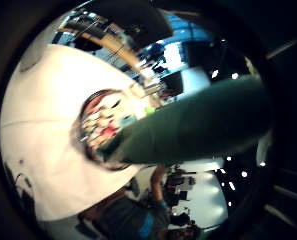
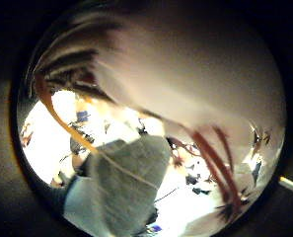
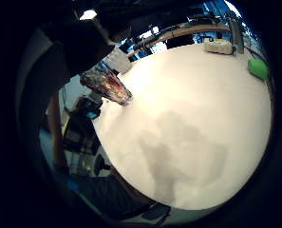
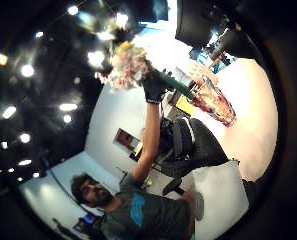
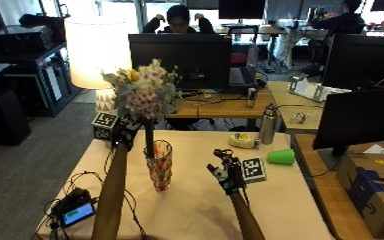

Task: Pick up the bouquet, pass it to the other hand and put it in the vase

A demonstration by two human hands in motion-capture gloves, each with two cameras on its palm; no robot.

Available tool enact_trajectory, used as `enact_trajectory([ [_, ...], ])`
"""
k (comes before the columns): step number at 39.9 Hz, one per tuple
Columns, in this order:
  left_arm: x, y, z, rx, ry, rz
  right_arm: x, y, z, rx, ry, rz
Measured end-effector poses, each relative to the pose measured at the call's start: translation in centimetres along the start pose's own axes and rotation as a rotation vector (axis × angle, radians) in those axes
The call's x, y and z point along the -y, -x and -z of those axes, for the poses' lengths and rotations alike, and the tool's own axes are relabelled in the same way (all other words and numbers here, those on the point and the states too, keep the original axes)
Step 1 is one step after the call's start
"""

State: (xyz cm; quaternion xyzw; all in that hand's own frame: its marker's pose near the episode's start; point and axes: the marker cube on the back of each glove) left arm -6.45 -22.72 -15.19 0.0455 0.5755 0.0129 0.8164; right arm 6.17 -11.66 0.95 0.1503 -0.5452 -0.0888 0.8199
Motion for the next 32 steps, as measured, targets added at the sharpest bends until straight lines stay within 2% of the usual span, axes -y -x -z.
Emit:
enact_trajectory([
  [3, -1.0, 0.7, 0.9, 0.144, 0.021, 0.033, -0.1, 0.4, 0.0, -0.032, 0.002, -0.014],
  [6, -1.9, 1.3, 2.1, 0.177, 0.030, 0.055, 0.3, 0.9, 0.0, -0.027, 0.000, 0.083],
  [9, -2.7, 1.9, 3.7, 0.133, -0.005, 0.038, 0.5, 1.7, -0.2, 0.027, 0.003, 0.155],
  [13, -4.0, 2.7, 6.5, 0.042, -0.100, -0.031, 0.3, 1.8, -0.2, -0.036, 0.000, 0.027],
  [16, -4.4, 3.2, 8.0, -0.017, -0.134, -0.081, 0.2, 2.3, -0.5, -0.009, 0.006, 0.005],
  [24, -5.8, 3.9, 10.0, -0.033, -0.200, -0.116, 1.2, 3.3, -1.6, 0.126, 0.016, 0.218],
  [28, -6.2, 3.4, 9.7, -0.049, -0.190, -0.140, 1.1, 1.4, -1.7, -0.019, 0.008, 0.076],
  [32, -6.8, 2.7, 9.2, -0.052, -0.180, -0.133, 1.1, 0.8, -1.9, -0.078, 0.009, 0.058],
])
